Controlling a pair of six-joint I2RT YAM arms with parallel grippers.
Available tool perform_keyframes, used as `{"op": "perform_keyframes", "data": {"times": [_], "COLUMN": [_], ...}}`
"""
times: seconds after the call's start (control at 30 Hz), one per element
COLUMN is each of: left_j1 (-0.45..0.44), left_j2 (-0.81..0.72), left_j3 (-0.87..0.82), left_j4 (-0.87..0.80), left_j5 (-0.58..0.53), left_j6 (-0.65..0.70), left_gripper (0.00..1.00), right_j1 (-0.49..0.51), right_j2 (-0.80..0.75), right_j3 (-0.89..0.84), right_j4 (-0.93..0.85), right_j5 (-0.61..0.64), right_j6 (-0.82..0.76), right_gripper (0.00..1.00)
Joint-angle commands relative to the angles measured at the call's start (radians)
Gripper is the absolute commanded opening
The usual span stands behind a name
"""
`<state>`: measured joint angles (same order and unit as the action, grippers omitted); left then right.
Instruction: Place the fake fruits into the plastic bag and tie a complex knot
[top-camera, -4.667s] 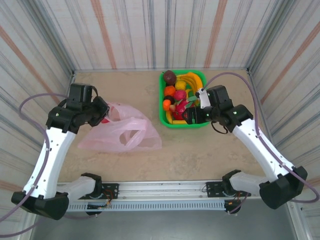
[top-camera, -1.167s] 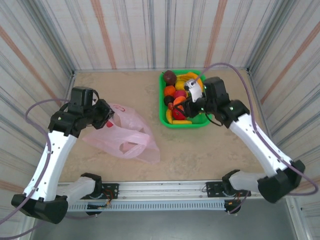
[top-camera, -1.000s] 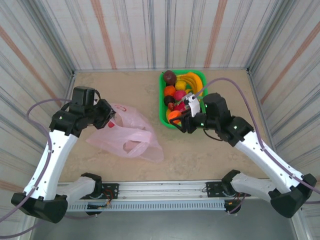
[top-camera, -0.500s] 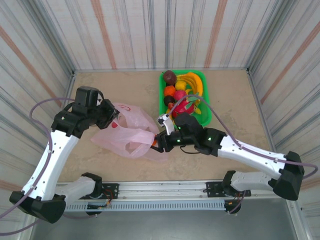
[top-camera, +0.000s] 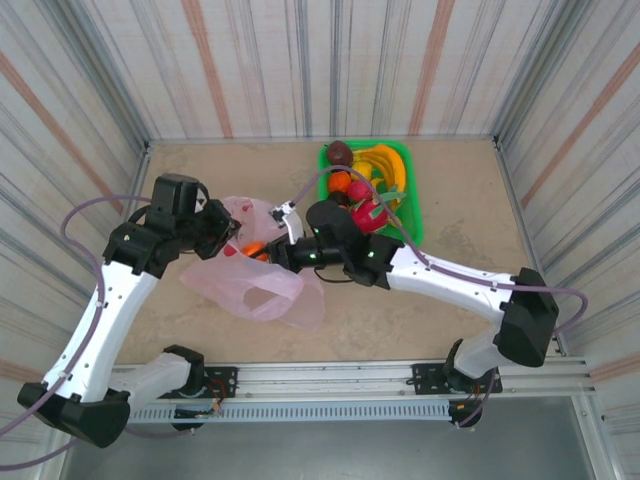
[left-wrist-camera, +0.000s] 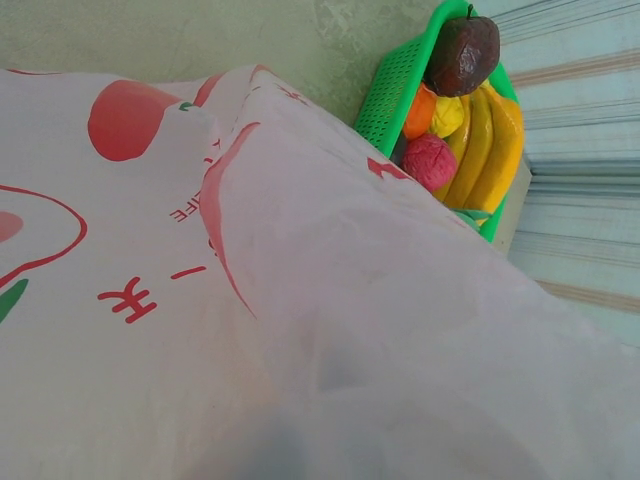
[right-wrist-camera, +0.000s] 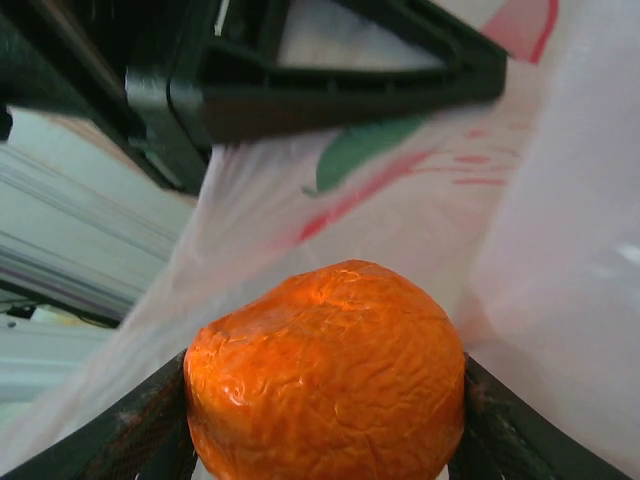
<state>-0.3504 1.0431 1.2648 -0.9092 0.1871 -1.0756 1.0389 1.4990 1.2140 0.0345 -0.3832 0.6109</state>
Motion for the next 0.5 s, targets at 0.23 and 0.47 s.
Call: {"op": "perform_keyframes", "data": {"times": [0.23,0.47], "left_j1": [-0.011,-0.015], "left_j2": [-0.05,-0.063], "left_j3": [0.044,0.005], "left_j4": [-0.04,0.005], "left_j5": [-0.037,0.018], "left_j6": [0.004,-0.038], "left_gripper": [0.0,0.0], "right_j1": [-0.061,-0.092], "right_j2": [0.199,0.27], "right_j3": [0.107,0.14], "right_j4": [0.068,0.078], "right_j5": [-0.028,-0.053], "right_j6": [-0.001,0.0], "right_gripper": [0.33,0.34]}}
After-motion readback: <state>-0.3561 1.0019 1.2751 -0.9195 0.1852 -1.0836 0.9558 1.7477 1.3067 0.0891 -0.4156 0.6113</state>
